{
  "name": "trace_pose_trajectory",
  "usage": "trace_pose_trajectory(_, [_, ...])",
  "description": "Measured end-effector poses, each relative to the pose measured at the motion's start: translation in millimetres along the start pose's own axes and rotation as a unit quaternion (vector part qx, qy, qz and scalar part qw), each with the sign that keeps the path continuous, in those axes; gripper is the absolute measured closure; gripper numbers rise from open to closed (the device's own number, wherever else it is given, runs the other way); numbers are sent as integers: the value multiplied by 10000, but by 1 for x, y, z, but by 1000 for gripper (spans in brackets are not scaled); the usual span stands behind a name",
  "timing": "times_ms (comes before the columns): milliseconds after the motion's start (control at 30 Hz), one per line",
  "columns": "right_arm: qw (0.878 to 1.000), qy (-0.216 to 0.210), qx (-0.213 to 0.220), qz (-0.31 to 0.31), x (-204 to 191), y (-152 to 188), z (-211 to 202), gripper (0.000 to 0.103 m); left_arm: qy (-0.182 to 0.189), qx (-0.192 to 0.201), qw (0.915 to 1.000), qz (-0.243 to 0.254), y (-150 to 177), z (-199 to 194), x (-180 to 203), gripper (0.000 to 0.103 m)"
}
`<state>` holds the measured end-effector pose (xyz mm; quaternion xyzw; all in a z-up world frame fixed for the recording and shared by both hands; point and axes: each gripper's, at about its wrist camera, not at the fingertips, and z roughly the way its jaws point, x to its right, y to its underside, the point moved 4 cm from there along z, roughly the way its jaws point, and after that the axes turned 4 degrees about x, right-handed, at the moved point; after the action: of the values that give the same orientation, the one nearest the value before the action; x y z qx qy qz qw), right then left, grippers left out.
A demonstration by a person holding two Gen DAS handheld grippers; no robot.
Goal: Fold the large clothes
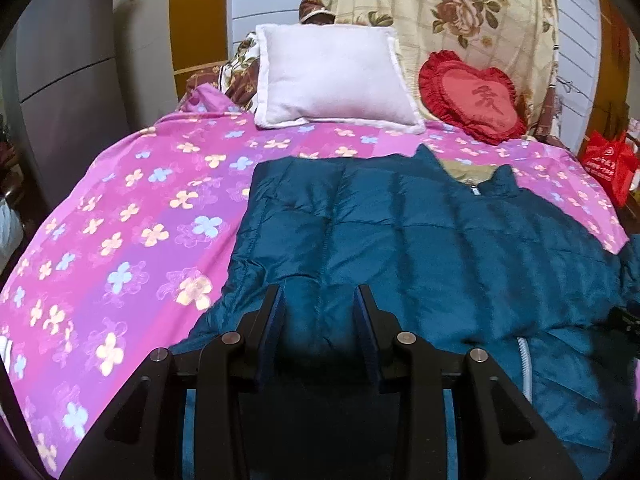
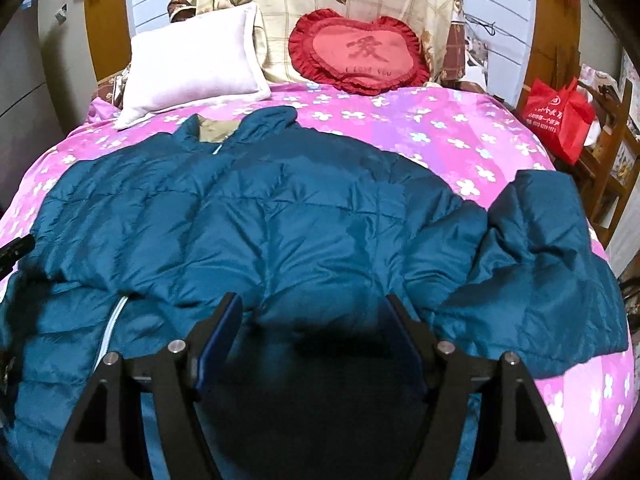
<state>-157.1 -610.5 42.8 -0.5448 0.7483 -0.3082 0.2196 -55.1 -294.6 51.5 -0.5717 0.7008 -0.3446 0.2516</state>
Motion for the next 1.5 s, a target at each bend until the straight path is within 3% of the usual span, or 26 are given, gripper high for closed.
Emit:
trace_pose_trajectory(400, [9999,-111,107,34,-2,14,-47,25,320,46,9995,58,10,-61,29,89])
trace_pose_trajectory(567, [9999,-21,154,76,12,20,-62,23,599,34,9981,-130,21,-83,32,89])
trace_pose_trajectory(700, [9997,146,180,79,27,24,-68,23,620,135,9980,-63,31,-89,39,89])
trace_pose_trajectory(833, [9992,349,169,109,48,29,-72,23,645,102,9977,160,40,-84,50,89])
trace_pose_trajectory(1133, [9966,745,192,310,106,35,-80,23,768,-78,9969,143,45,-72,61,89])
trace_pose_trajectory(1500, [9809,1584,332,1082,220,43,-80,23,754,-160,9970,60,48,-64,58,89])
